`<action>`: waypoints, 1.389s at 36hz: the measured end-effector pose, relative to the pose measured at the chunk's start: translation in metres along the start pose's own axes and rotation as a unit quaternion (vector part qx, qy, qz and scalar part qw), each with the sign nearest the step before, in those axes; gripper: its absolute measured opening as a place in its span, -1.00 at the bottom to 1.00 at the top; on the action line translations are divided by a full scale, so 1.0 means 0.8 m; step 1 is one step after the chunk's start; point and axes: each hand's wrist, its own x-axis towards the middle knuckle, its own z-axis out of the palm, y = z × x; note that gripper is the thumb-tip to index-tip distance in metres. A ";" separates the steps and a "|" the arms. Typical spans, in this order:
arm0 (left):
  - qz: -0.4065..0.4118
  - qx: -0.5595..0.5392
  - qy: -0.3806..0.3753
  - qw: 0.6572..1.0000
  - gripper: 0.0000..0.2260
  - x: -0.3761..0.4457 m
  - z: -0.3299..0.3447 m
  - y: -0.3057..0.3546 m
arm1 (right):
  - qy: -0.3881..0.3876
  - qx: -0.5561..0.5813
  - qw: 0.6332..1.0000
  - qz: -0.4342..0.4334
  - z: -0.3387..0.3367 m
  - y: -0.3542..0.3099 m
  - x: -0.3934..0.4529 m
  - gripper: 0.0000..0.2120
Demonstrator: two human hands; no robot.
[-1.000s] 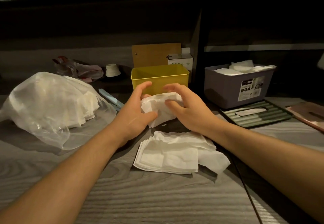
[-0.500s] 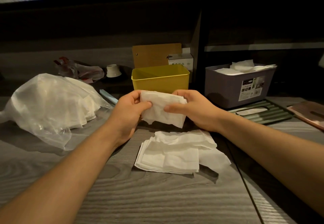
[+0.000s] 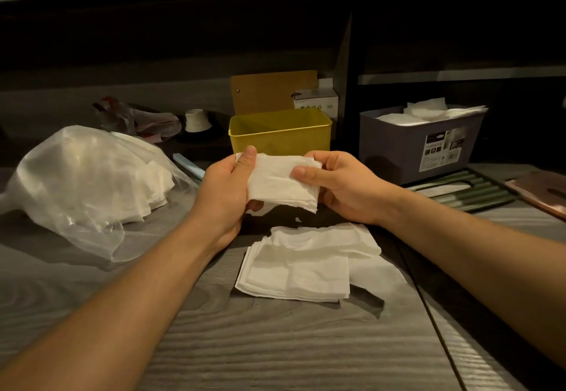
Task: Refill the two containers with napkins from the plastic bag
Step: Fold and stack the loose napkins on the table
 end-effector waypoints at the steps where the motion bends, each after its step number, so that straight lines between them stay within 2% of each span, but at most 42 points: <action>1: -0.002 0.000 -0.003 1.000 -0.76 0.000 0.000 0.001 | 0.004 0.002 1.000 -0.002 0.000 0.001 0.000 -0.95; 4: -0.014 -0.024 -0.039 0.999 -0.79 0.002 -0.007 0.004 | 0.024 0.011 1.000 -0.002 0.000 -0.001 0.000 -0.93; 6: -0.024 -0.039 -0.079 0.996 -0.70 0.002 -0.014 0.003 | 0.040 0.008 0.999 -0.010 0.000 0.000 0.001 -0.86; 8: -0.022 -0.004 -0.089 0.996 -0.67 0.003 -0.018 -0.002 | 0.061 -0.047 0.997 -0.014 0.002 0.000 0.002 -0.79; 9: -0.018 0.017 -0.083 0.996 -0.71 0.003 -0.018 -0.005 | 0.078 -0.118 0.990 -0.022 0.003 0.000 0.002 -0.76; 11: -0.016 0.028 -0.064 0.997 -0.82 0.006 -0.019 -0.010 | 0.116 -0.305 0.943 -0.063 0.002 -0.003 0.000 -0.66; 12: -0.016 0.024 -0.053 0.998 -0.85 0.008 -0.019 -0.011 | 0.131 -0.364 0.917 -0.099 0.002 -0.005 -0.001 -0.63; 14: -0.015 0.012 -0.036 0.999 -0.89 0.011 -0.020 -0.011 | 0.146 -0.395 0.890 -0.173 0.006 -0.018 -0.007 -0.68; 16: -0.020 0.007 -0.022 1.000 -0.88 0.013 -0.021 -0.012 | 0.092 -0.419 0.881 -0.200 0.011 -0.037 -0.017 -0.77; 18: -0.020 0.010 -0.023 0.999 -0.89 0.014 -0.021 -0.013 | -0.052 -0.470 0.871 -0.131 0.019 -0.057 -0.028 -0.81; 20: -0.016 0.009 -0.024 1.000 -0.91 0.014 -0.020 -0.014 | -0.189 -0.528 0.828 -0.022 0.031 -0.067 -0.038 -0.76; 22: -0.016 0.005 -0.021 1.000 -0.91 0.015 -0.019 -0.015 | -0.248 -0.576 0.777 0.052 0.040 -0.065 -0.044 -0.65; 25: -0.019 0.016 -0.023 0.999 -0.91 0.015 -0.020 -0.015 | -0.250 -0.616 0.743 0.072 0.045 -0.060 -0.042 -0.61; 30: -0.011 0.052 -0.044 0.998 -0.90 0.010 -0.019 -0.013 | -0.192 -0.670 0.717 0.014 0.035 -0.070 -0.033 -0.85; 33: -0.015 0.066 -0.055 0.996 -0.89 0.007 -0.018 -0.010 | -0.182 -0.690 0.699 0.037 0.022 -0.075 -0.029 -0.90; 36: -0.018 0.074 -0.063 0.995 -0.92 0.006 -0.018 -0.007 | -0.148 -0.693 0.704 0.043 0.007 -0.078 -0.025 -0.82; 41: -0.018 0.092 -0.078 0.993 -0.90 0.004 -0.016 -0.006 | -0.085 -0.654 0.752 -0.005 -0.002 -0.078 -0.017 -0.71; 47: -0.022 0.119 -0.098 0.988 -0.75 0.001 -0.014 -0.004 | -0.088 -0.590 0.802 -0.040 0.012 -0.070 -0.005 -0.67; 50: -0.036 0.100 -0.100 0.989 -0.77 -0.003 -0.011 0.002 | -0.082 -0.578 0.811 -0.037 0.017 -0.064 -0.002 -0.71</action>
